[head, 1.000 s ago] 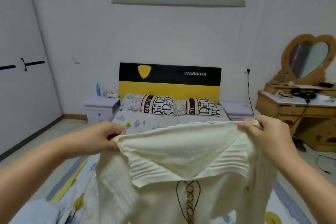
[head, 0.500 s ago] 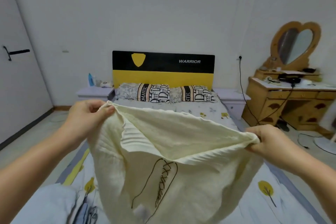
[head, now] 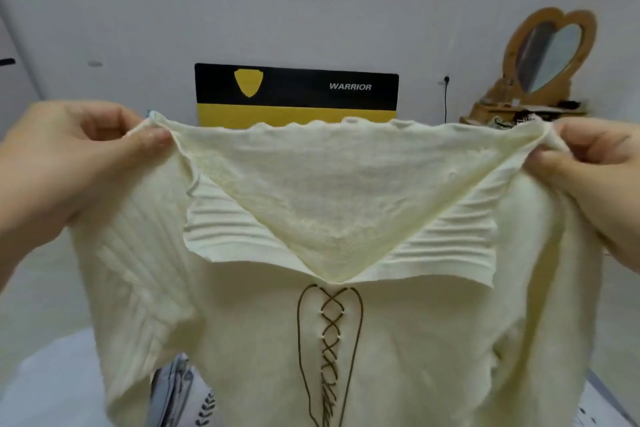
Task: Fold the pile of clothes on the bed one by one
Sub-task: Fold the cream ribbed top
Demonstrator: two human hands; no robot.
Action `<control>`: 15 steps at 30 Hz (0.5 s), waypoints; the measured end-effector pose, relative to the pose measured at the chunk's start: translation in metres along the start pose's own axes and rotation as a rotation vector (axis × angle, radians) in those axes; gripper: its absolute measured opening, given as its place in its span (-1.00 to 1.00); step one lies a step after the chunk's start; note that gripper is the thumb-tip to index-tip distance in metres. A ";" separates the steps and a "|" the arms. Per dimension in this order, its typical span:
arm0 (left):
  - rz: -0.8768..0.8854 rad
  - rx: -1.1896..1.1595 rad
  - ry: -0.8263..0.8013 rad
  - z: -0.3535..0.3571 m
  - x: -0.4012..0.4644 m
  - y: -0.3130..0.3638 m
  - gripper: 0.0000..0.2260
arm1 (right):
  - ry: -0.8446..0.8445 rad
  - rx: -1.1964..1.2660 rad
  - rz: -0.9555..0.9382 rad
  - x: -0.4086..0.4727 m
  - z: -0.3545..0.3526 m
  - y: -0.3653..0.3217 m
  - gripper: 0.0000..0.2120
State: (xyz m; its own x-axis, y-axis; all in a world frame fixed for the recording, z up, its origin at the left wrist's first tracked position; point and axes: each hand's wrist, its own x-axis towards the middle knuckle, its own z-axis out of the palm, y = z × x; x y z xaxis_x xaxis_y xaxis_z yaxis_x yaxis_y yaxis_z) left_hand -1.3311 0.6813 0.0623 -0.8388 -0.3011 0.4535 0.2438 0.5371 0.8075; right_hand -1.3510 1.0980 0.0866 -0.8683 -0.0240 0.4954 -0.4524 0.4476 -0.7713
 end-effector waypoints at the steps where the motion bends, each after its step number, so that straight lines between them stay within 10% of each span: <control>1: 0.007 0.003 0.003 0.004 0.003 -0.003 -0.43 | -0.016 -0.004 0.001 0.005 0.000 0.002 -0.91; 5: -0.008 0.100 0.000 0.050 0.007 -0.032 -0.84 | -0.073 -0.080 0.091 0.019 0.024 0.050 -0.84; 15: -0.330 0.295 -0.337 0.215 -0.034 -0.213 -0.71 | -0.327 -0.250 0.488 -0.011 0.143 0.290 -0.79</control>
State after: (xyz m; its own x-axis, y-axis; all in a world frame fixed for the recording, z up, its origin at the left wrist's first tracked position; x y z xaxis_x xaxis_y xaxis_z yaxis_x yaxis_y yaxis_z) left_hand -1.4589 0.7465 -0.2060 -0.9687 -0.2482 0.0091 -0.1647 0.6694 0.7245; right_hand -1.5019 1.1000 -0.1995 -0.9975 -0.0187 -0.0679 0.0379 0.6704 -0.7410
